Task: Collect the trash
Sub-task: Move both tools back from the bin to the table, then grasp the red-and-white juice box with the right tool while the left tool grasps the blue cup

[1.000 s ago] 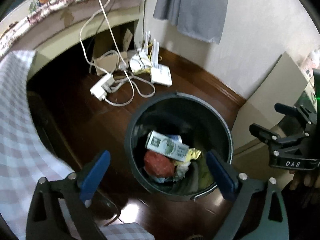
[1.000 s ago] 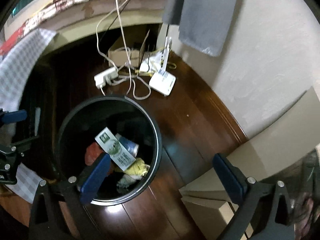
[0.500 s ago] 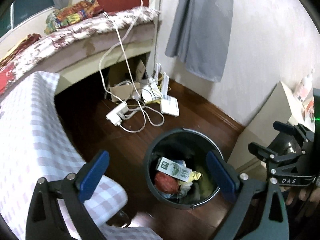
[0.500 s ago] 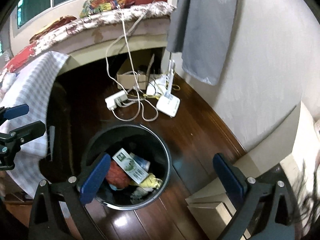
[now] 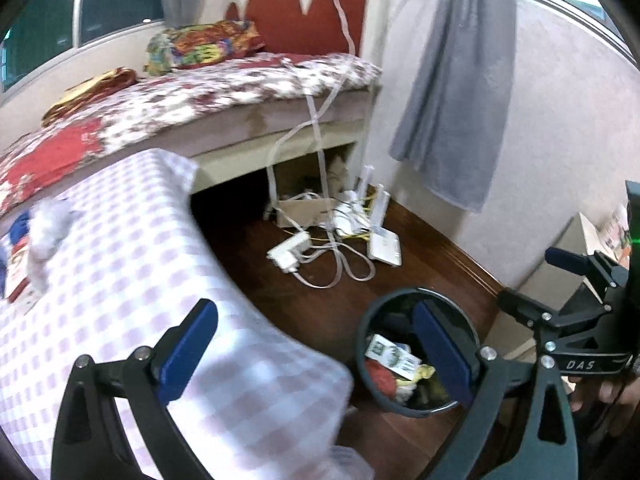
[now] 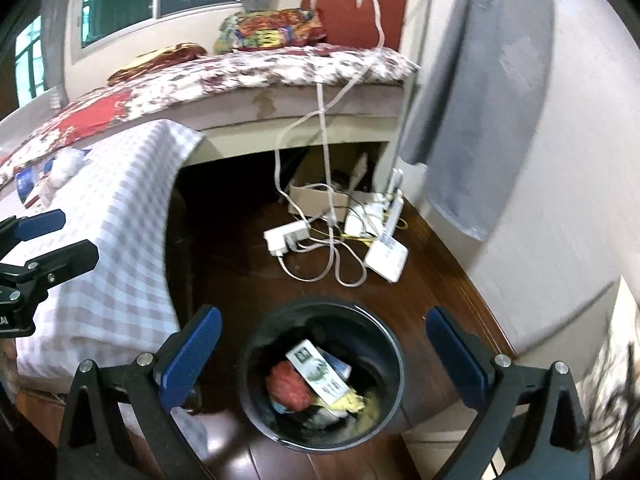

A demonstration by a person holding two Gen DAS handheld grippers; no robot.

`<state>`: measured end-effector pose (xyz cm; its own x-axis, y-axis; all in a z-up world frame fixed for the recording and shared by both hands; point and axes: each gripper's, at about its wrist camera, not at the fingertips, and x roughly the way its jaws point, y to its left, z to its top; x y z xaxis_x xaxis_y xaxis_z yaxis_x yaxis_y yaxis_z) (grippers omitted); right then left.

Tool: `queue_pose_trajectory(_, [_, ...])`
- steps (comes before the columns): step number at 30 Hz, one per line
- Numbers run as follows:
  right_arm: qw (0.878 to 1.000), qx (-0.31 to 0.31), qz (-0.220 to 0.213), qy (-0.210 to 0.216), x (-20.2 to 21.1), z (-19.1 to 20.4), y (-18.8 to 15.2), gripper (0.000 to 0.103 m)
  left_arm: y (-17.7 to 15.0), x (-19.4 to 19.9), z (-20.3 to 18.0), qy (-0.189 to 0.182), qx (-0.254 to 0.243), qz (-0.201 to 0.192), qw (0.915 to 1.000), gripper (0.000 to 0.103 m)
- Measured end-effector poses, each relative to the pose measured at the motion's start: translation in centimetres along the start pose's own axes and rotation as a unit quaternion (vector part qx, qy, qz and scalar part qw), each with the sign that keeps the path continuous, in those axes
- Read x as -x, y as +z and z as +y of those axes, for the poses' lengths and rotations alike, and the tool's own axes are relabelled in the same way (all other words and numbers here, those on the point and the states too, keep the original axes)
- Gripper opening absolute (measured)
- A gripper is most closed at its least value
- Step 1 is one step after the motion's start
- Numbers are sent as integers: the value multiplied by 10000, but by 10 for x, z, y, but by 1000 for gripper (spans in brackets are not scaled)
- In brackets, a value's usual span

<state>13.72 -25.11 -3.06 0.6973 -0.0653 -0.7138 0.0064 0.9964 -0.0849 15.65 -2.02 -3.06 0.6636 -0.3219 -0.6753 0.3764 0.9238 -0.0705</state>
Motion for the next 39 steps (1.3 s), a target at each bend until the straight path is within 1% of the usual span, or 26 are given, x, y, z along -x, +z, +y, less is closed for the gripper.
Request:
queue_pose_trajectory(4, [9997, 143, -92, 155, 1, 25, 11, 103, -4, 13, 28, 189, 151, -111, 9996, 99])
queue_pose_trajectory(7, [9988, 250, -141, 385, 0, 49, 22, 103, -8, 24, 50, 342, 286, -217, 9988, 99])
queue_pose_trajectory(10, [9969, 356, -207, 669, 0, 77, 32, 103, -13, 38, 80, 402, 551, -353, 9970, 99])
queue_pose_trajectory(14, [9926, 635, -299, 991, -1, 123, 47, 103, -23, 56, 123, 786, 831, -447, 9924, 99])
queue_pose_trajectory(17, [9894, 905, -215, 1120, -4, 160, 57, 103, -33, 70, 165, 1183, 1076, -468, 9860, 99])
queue_pose_trajectory(18, [9880, 959, -179, 1196, -5, 175, 61, 103, -37, 76, 182, 1343, 1181, -472, 9827, 99])
queue_pose_trajectory(20, [9852, 999, -178, 1378, -6, 200, 69, 103, -46, 86, 210, 1543, 1355, -456, 9776, 99])
queue_pose_trajectory(24, [9768, 1320, -292, 1663, -9, 258, 83, 103, -63, 105, 258, 1884, 1731, -492, 9655, 99])
queue_pose_trajectory(28, [9691, 1525, -326, 1910, -13, 307, 94, 103, -75, 112, 289, 2101, 1920, -515, 9573, 99])
queue_pose_trajectory(33, [9604, 1722, -274, 2173, -31, 367, 105, 103, -88, 111, 324, 2238, 2183, -457, 9488, 99])
queue_pose_trajectory(37, [9571, 1821, -121, 2251, -58, 412, 112, 103, -91, 107, 343, 2364, 2206, -394, 9455, 98])
queue_pose_trajectory(39, [9575, 1815, -53, 2239, -70, 427, 116, 103, -90, 101, 350, 2445, 2234, -317, 9430, 98])
